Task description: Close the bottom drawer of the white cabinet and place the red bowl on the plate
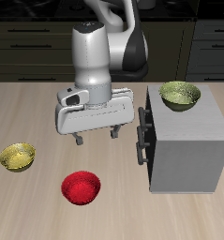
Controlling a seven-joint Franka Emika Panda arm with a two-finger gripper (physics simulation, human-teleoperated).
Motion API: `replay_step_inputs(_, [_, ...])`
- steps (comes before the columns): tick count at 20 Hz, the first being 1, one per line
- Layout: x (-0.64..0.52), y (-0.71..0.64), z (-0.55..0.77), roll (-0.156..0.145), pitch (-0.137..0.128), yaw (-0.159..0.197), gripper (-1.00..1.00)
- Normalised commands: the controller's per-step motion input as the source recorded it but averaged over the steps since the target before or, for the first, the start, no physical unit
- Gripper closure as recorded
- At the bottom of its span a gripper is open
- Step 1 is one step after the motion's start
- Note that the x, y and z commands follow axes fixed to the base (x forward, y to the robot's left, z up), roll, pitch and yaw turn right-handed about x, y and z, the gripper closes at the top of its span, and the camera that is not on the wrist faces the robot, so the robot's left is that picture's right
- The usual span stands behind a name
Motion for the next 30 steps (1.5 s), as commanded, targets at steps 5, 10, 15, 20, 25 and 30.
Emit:
replay_step_inputs(5, [0.03,-0.09,-0.19,-0.009,0.016,-0.012,-1.0])
replay_step_inputs(10, [0.03,-0.06,-0.12,-0.011,0.009,-0.006,-1.0])
replay_step_inputs(15, [0.03,-0.03,-0.27,0.006,0.021,0.008,-1.0])
replay_step_inputs(20, [0.03,-0.02,-0.16,0.0,0.015,-0.009,-1.0])
replay_step_inputs(25, [0.0,0.0,-0.19,0.005,0.019,-0.022,-1.0])
replay_step_inputs(30, [0.03,-0.01,-0.18,0.002,0.021,-0.009,-1.0])
